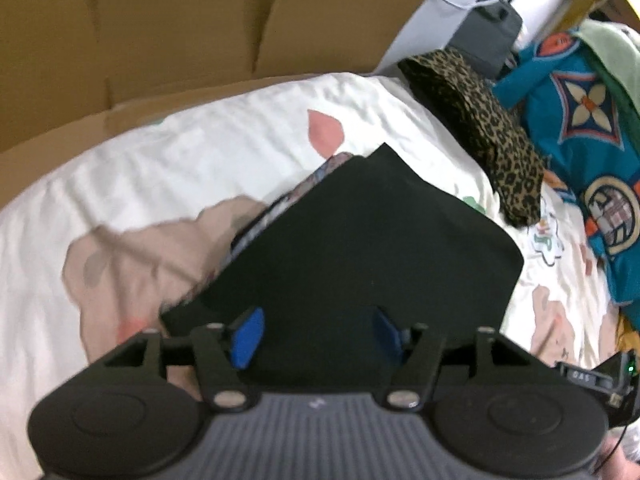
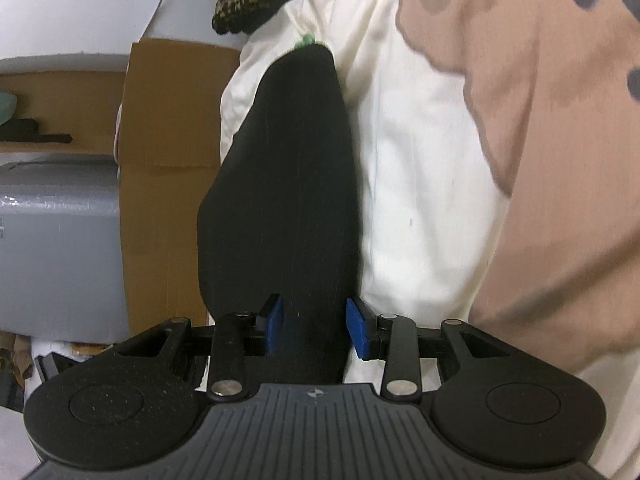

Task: Fold clothes
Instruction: 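Lower the folded jacket onto the sheet with both grippers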

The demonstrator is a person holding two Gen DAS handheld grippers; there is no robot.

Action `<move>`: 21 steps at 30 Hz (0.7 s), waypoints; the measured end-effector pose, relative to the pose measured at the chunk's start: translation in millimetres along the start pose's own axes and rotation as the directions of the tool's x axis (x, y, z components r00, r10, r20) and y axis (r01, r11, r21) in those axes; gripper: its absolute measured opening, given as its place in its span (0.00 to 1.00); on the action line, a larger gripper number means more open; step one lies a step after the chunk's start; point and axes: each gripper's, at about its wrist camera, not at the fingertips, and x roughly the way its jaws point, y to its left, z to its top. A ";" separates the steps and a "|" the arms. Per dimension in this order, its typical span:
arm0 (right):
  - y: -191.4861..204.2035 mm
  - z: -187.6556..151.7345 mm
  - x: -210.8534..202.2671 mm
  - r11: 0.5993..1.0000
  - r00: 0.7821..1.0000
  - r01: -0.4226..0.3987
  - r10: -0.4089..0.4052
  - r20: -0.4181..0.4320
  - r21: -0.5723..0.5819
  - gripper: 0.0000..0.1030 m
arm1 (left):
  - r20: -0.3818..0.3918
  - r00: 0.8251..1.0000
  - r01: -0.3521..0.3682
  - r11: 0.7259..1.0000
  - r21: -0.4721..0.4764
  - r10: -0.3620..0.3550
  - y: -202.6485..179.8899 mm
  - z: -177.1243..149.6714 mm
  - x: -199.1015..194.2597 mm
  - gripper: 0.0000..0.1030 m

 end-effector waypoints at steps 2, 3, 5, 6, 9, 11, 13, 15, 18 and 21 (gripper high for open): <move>1.3 1.3 2.4 1.000 1.000 0.005 -0.005 0.009 -0.006 0.36 | -0.008 1.000 -0.014 1.000 0.025 0.014 0.2 11.4 8.9 0.69; 2.0 1.9 3.5 1.000 1.000 0.008 -0.008 0.013 -0.009 0.36 | -0.010 1.000 -0.023 0.999 0.035 0.024 0.5 17.3 13.6 0.69; 4.4 2.6 5.6 1.000 1.000 0.014 -0.013 0.022 -0.017 0.36 | -0.004 1.000 -0.024 0.999 0.037 0.024 3.3 27.7 19.7 0.70; 5.4 3.1 6.5 1.000 1.000 0.017 -0.016 0.027 -0.019 0.36 | -0.007 1.000 -0.018 0.998 0.055 0.018 3.0 32.3 23.1 0.71; 0.1 6.8 1.5 1.000 0.999 0.020 -0.019 0.042 -0.012 0.37 | 0.002 1.000 -0.020 0.989 0.146 0.020 -1.4 44.9 32.5 0.71; -1.8 9.1 -0.8 1.000 0.998 0.021 -0.020 0.054 -0.019 0.37 | 0.016 1.000 -0.015 0.982 0.186 0.012 -2.9 51.3 37.5 0.71; -3.2 12.5 0.2 1.000 0.998 0.021 -0.020 0.064 -0.017 0.37 | 0.013 1.000 0.011 0.989 0.151 -0.013 -1.6 58.5 42.8 0.71; -3.9 15.9 0.8 1.000 0.998 0.020 -0.018 0.068 -0.018 0.37 | 0.024 0.999 0.021 0.989 0.149 -0.025 -5.0 64.9 45.8 0.71; -1.0 17.7 -3.1 0.999 0.998 0.002 0.000 0.060 -0.038 0.37 | 0.010 1.000 0.019 0.984 0.178 -0.021 -11.5 71.6 54.2 0.70; 2.8 17.8 -10.3 0.998 0.998 -0.029 0.032 0.053 -0.054 0.37 | -0.010 1.000 0.014 0.977 0.212 -0.012 -14.5 76.4 64.2 0.60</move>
